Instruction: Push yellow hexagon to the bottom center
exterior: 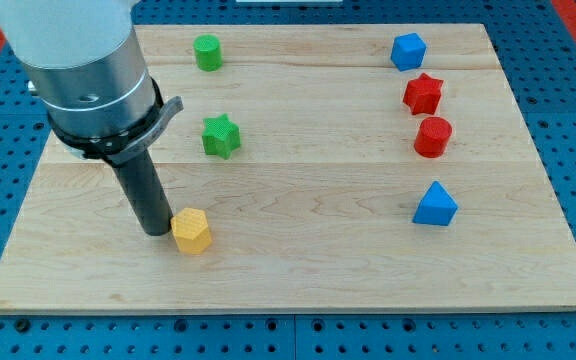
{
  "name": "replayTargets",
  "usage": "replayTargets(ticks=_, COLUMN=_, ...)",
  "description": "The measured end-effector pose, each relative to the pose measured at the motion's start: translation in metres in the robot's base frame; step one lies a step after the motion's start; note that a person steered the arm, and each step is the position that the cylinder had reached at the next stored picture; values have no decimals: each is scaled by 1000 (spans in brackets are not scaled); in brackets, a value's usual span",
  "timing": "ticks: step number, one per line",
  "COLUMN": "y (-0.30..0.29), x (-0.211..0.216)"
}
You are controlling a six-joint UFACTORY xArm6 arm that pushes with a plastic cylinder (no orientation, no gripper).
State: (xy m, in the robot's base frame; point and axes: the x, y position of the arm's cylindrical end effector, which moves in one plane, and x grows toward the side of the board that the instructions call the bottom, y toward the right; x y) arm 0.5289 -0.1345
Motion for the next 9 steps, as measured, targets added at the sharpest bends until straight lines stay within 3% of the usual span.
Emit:
replayTargets(ticks=2, y=14, x=11)
replayTargets(ticks=5, y=89, x=24)
replayTargets(ticks=7, y=80, x=12)
replayTargets(ticks=9, y=121, x=-3)
